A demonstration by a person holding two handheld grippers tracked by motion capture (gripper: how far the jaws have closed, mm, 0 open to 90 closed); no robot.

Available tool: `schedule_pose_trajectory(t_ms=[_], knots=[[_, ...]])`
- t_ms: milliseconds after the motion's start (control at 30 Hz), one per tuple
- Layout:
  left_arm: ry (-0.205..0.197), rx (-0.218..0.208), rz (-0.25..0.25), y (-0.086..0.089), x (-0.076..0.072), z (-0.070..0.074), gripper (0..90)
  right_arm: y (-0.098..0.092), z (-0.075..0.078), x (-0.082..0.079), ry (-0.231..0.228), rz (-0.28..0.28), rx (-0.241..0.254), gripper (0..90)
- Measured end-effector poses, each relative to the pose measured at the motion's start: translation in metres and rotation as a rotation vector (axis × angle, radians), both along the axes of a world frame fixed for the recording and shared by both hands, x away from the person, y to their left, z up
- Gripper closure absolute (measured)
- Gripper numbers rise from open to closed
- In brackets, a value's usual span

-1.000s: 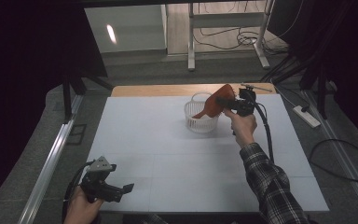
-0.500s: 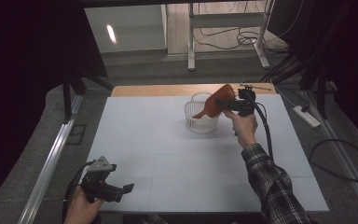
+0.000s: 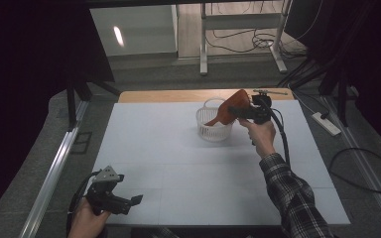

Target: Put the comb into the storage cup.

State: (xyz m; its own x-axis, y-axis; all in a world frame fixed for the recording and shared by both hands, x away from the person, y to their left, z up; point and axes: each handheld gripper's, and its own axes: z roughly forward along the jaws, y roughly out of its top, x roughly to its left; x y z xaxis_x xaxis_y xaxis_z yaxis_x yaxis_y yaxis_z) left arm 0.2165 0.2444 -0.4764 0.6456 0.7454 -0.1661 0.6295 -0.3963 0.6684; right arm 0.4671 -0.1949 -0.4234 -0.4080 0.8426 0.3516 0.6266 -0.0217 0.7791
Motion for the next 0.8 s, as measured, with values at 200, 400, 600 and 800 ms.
schedule_pose_trajectory(t_ms=[200, 400, 600, 800], knots=[[0.001, 0.0, 0.0, 0.0, 0.0003, 0.0, 0.0, 0.001, 0.0019, -0.002, -0.012, 0.02, -0.052, 14.6], [0.002, 0.0, -0.001, -0.0001, 0.0003, 0.0001, 0.0, 0.0008, 0.0043, -0.004, -0.017, 0.035, -0.081, 12.9], [0.001, 0.001, 0.0, -0.0003, 0.0003, 0.0001, 0.0, 0.0016, 0.0068, -0.0068, -0.028, 0.059, -0.125, 9.6], [0.001, 0.0, 0.0, 0.0, 0.0002, 0.0002, 0.0, 0.002, 0.0092, -0.0094, -0.044, 0.075, -0.174, 6.4]])
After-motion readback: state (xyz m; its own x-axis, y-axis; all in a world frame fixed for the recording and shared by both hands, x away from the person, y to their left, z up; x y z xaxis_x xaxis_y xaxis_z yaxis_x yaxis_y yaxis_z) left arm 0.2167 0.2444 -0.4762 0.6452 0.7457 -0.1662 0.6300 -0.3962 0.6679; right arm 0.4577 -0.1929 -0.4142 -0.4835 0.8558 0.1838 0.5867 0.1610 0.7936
